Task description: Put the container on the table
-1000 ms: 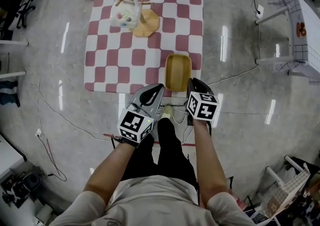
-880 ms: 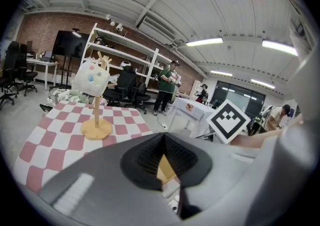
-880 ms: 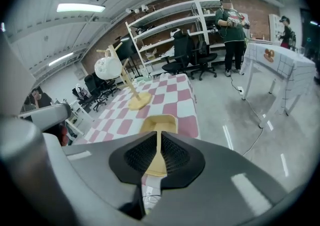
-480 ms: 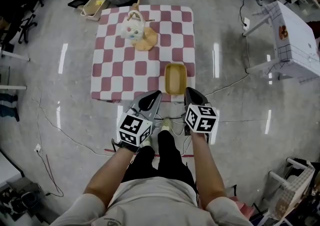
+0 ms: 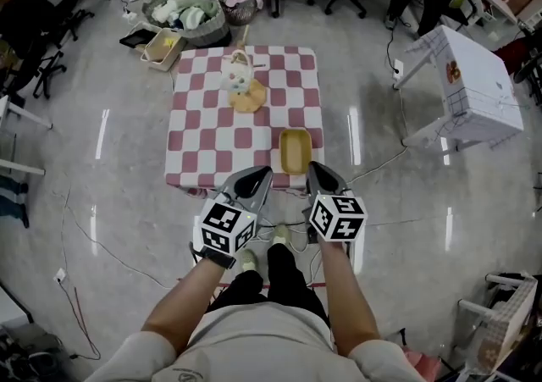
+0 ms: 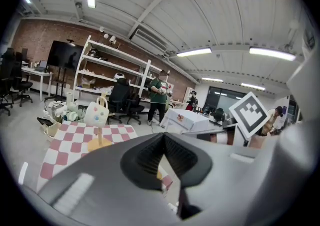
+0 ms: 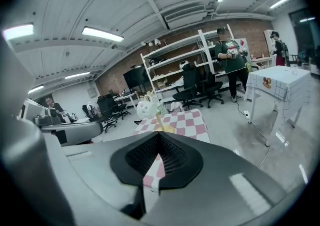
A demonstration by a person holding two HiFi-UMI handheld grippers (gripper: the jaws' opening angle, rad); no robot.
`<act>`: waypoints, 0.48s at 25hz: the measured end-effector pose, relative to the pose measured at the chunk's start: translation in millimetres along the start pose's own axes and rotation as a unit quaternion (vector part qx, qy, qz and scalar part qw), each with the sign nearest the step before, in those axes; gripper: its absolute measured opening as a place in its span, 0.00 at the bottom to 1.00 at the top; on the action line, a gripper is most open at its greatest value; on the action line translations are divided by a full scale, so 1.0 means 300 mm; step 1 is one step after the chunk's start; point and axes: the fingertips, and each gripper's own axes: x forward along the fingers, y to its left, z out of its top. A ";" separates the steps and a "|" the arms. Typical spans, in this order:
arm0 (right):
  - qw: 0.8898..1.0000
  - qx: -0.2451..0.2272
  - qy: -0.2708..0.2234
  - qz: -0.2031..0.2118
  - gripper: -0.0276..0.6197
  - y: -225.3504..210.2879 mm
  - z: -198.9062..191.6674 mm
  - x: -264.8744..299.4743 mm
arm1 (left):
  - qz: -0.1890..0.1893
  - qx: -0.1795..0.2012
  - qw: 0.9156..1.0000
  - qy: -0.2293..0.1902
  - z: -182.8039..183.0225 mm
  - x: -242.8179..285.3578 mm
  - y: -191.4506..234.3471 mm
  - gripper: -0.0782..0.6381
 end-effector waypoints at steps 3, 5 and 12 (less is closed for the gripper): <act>1.000 -0.004 -0.021 0.005 0.06 0.053 0.052 -0.047 | -0.004 0.005 1.000 -0.010 0.052 -0.047 -0.009 0.12; 0.999 -0.005 -0.036 0.009 0.06 0.091 0.087 -0.083 | -0.003 0.006 1.000 -0.016 0.089 -0.081 -0.011 0.12; 0.995 -0.021 -0.096 0.025 0.06 0.221 0.225 -0.210 | -0.005 0.015 0.998 -0.055 0.252 -0.206 -0.035 0.12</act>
